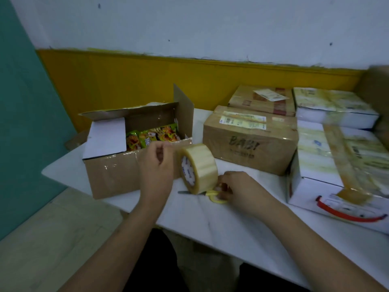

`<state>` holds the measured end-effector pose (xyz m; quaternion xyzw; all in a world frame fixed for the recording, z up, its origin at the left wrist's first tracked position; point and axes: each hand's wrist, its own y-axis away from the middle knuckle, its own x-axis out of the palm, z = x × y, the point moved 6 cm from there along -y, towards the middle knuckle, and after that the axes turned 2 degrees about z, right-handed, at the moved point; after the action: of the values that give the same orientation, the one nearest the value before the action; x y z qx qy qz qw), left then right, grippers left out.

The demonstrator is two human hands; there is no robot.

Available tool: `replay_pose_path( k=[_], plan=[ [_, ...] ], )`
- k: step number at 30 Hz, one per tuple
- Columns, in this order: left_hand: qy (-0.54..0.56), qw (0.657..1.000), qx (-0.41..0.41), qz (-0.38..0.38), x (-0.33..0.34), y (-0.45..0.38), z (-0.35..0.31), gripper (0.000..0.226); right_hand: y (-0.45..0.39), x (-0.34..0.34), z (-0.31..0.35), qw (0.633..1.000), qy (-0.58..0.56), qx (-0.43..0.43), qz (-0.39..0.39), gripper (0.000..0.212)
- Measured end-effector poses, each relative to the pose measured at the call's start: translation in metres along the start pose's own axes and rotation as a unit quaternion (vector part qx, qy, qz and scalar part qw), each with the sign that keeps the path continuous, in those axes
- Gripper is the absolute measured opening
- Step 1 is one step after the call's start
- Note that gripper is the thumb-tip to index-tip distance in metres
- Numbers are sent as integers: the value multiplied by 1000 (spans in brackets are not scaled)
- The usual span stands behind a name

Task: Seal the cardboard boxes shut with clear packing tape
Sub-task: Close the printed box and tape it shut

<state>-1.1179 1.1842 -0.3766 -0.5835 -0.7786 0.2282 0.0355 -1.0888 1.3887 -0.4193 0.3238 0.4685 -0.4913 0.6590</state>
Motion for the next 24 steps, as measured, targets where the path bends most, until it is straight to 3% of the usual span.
replay_pose_path(
  k=[3, 5, 8, 11, 13, 15, 18, 21, 24],
  plan=[
    [102, 981, -157, 55, 24, 21, 11, 24, 6, -8, -1, 996, 78, 30, 35, 8],
    [149, 961, -228, 53, 33, 23, 19, 33, 22, -12, -6, 983, 164, 62, 55, 11],
    [162, 952, -259, 38, 38, 19, 20, 47, 54, -26, -15, 954, 264, 122, 74, 32],
    [180, 932, -311, 47, 48, 20, 19, 70, 80, -56, -19, 941, 262, 198, 75, 29],
    [186, 913, -354, 81, 57, 17, 20, 77, 85, -84, -15, 947, 230, 220, 45, 33],
    [200, 895, -385, 106, 61, 12, 18, 68, 74, -121, -9, 965, 165, 201, -36, 33],
    [229, 877, -409, 101, 68, 6, 20, 42, 22, -165, 20, 990, -12, 80, -117, 22],
    [290, 842, -440, 116, 75, 10, 18, 35, -58, -154, 56, 991, -109, -19, -69, 21],
    [346, 808, -458, 133, 82, 12, 8, 38, -136, -101, 67, 973, -223, -36, 43, 18]
  ],
)
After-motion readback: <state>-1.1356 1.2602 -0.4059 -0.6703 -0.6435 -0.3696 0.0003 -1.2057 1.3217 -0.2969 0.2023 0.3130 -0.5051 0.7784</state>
